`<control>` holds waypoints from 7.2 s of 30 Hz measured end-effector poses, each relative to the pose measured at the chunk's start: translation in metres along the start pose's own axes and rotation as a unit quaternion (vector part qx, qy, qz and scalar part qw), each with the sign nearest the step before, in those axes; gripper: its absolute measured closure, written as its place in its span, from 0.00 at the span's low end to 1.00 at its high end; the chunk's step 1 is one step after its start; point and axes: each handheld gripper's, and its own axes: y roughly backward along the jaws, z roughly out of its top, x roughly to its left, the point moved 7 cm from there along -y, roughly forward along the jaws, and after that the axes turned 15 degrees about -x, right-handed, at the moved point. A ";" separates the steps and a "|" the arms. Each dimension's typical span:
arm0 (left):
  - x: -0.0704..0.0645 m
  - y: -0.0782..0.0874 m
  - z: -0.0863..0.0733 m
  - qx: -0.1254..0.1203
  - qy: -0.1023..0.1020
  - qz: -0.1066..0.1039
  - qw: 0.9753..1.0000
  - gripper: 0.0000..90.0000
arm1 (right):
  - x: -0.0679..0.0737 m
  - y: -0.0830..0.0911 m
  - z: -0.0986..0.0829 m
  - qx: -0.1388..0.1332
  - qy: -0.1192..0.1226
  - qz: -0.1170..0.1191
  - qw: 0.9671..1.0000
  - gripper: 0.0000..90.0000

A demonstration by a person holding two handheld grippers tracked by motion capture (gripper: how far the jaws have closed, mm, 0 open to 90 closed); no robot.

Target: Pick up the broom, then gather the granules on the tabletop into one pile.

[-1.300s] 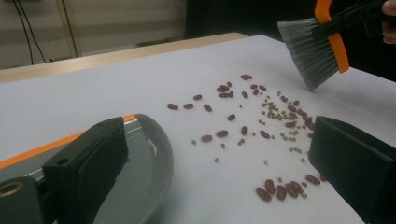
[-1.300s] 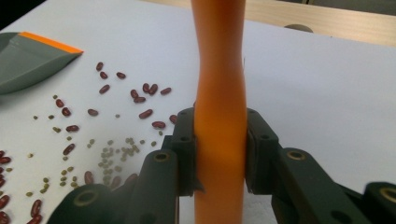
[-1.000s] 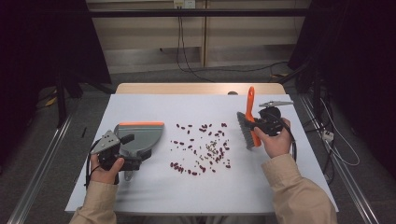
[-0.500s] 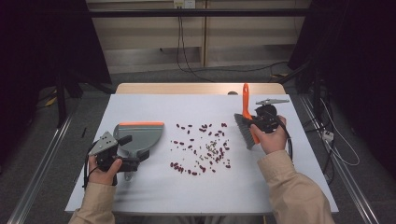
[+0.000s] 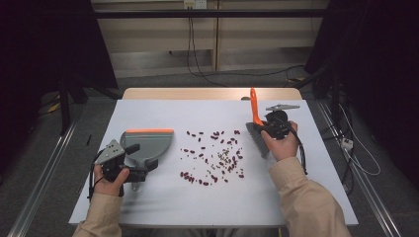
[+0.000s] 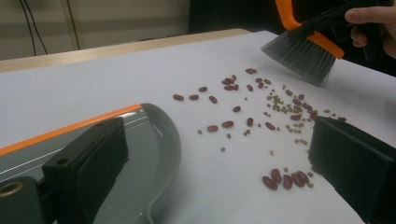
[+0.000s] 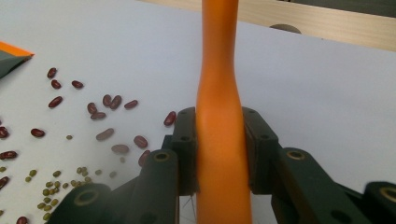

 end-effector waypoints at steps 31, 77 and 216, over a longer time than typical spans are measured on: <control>0.002 0.002 0.000 -0.003 0.004 0.004 1.000 0.05 | 0.007 0.012 -0.014 0.065 0.056 -0.011 0.996 0.76; 0.008 0.002 0.001 -0.006 0.012 0.010 1.000 0.05 | 0.044 -0.067 0.005 0.013 0.262 0.142 0.955 0.80; 0.010 0.002 -0.006 0.008 0.010 0.014 1.000 0.05 | 0.171 -0.070 -0.007 -0.012 0.356 0.342 0.870 0.79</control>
